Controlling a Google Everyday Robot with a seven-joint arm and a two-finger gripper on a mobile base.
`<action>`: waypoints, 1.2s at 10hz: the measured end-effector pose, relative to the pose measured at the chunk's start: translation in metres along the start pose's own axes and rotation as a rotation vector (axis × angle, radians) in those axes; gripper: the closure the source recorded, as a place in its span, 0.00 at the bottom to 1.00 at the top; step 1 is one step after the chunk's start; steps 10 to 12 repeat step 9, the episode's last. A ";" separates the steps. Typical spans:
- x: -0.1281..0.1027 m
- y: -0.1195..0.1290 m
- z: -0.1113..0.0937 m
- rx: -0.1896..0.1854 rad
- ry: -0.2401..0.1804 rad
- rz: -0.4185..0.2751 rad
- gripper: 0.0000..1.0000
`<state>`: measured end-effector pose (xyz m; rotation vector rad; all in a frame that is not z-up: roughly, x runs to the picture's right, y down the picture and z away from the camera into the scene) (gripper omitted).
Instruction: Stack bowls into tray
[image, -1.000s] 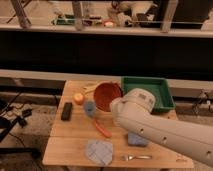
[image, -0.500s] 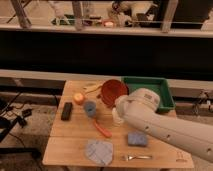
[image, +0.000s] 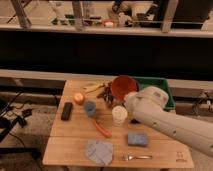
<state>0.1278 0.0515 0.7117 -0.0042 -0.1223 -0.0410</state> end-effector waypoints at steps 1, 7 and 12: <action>0.006 -0.002 0.002 0.002 0.007 0.001 1.00; 0.011 -0.003 0.010 0.018 0.022 0.022 1.00; 0.019 -0.015 0.022 0.046 0.035 0.047 1.00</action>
